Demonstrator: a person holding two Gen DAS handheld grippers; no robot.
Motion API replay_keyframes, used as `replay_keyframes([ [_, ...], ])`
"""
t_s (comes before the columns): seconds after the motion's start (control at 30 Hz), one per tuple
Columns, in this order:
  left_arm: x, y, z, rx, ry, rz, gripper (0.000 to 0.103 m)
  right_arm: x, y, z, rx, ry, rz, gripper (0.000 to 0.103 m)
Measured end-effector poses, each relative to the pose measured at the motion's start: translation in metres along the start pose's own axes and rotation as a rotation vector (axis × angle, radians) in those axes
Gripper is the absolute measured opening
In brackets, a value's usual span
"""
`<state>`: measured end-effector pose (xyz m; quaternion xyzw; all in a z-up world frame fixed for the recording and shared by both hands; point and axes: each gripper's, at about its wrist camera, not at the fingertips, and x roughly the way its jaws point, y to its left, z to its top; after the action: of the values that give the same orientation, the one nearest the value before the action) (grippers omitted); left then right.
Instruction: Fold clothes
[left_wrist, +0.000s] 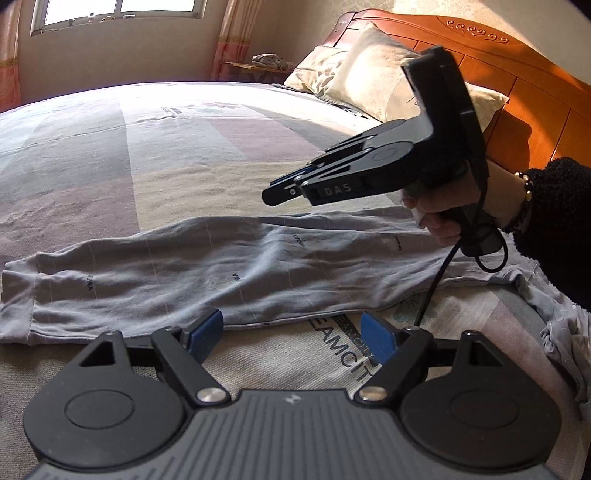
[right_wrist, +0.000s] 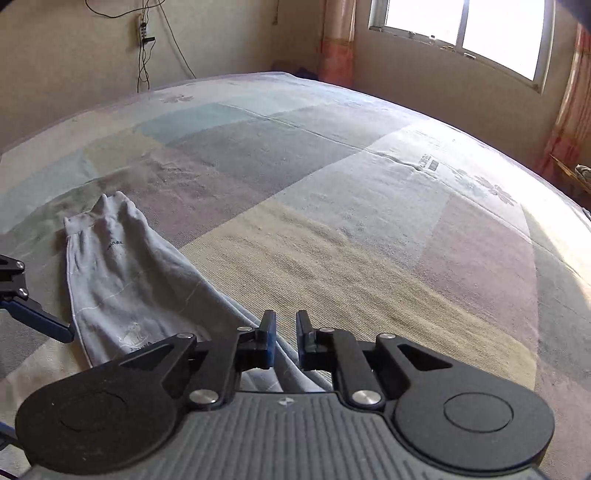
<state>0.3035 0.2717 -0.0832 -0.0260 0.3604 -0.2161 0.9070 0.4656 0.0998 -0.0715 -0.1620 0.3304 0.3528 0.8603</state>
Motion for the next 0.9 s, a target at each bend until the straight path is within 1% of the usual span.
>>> replay_keyframes([
  [0.07, -0.003, 0.004, 0.001, -0.008, -0.004, 0.015, 0.082, -0.021, 0.008, -0.007, -0.019, 0.010, 0.036, 0.014],
  [0.13, -0.004, 0.007, 0.001, -0.015, -0.001, 0.026, 0.082, -0.037, 0.024, -0.022, -0.082, 0.048, 0.058, 0.018],
  [0.2, -0.005, 0.009, 0.000, -0.012, 0.001, 0.045, 0.082, -0.050, 0.042, -0.042, -0.143, 0.077, 0.072, 0.029],
  [0.27, -0.005, 0.009, 0.000, -0.010, 0.004, 0.052, 0.082, -0.057, 0.060, -0.062, -0.203, 0.096, 0.053, 0.034],
  [0.37, -0.005, 0.007, 0.001, -0.001, 0.004, 0.038, 0.082, -0.052, 0.075, -0.082, -0.256, 0.091, -0.018, 0.048],
  [0.4, -0.004, 0.007, 0.001, 0.000, 0.004, 0.039, 0.082, -0.049, 0.077, -0.086, -0.264, 0.082, -0.039, 0.048],
  [0.43, -0.004, 0.008, 0.001, 0.001, 0.005, 0.041, 0.082, -0.046, 0.079, -0.089, -0.262, 0.077, -0.050, 0.048],
  [0.47, -0.004, 0.008, 0.001, 0.003, 0.005, 0.044, 0.082, -0.045, 0.077, -0.086, -0.225, 0.090, -0.027, 0.028],
  [0.5, -0.005, 0.009, 0.000, -0.001, 0.003, 0.045, 0.082, -0.045, 0.077, -0.082, -0.184, 0.109, 0.004, 0.005],
  [0.57, -0.008, 0.012, 0.000, -0.009, -0.003, 0.048, 0.082, -0.047, 0.078, -0.077, -0.148, 0.134, 0.030, 0.004],
  [0.7, -0.015, 0.022, 0.001, -0.025, -0.017, 0.071, 0.082, -0.052, 0.073, -0.069, -0.083, 0.159, 0.091, 0.008],
  [0.73, -0.018, 0.025, 0.001, -0.027, -0.022, 0.079, 0.082, -0.056, 0.069, -0.064, -0.048, 0.140, 0.114, 0.008],
  [0.77, -0.021, 0.029, 0.001, -0.032, -0.025, 0.081, 0.082, -0.062, 0.067, -0.057, -0.026, 0.107, 0.140, 0.011],
  [0.83, -0.026, 0.038, 0.000, -0.044, -0.029, 0.083, 0.083, -0.066, 0.074, -0.040, -0.065, 0.055, 0.136, 0.012],
  [0.9, -0.032, 0.049, -0.001, -0.064, -0.040, 0.113, 0.083, -0.061, 0.081, -0.020, -0.119, 0.020, 0.126, 0.014],
])
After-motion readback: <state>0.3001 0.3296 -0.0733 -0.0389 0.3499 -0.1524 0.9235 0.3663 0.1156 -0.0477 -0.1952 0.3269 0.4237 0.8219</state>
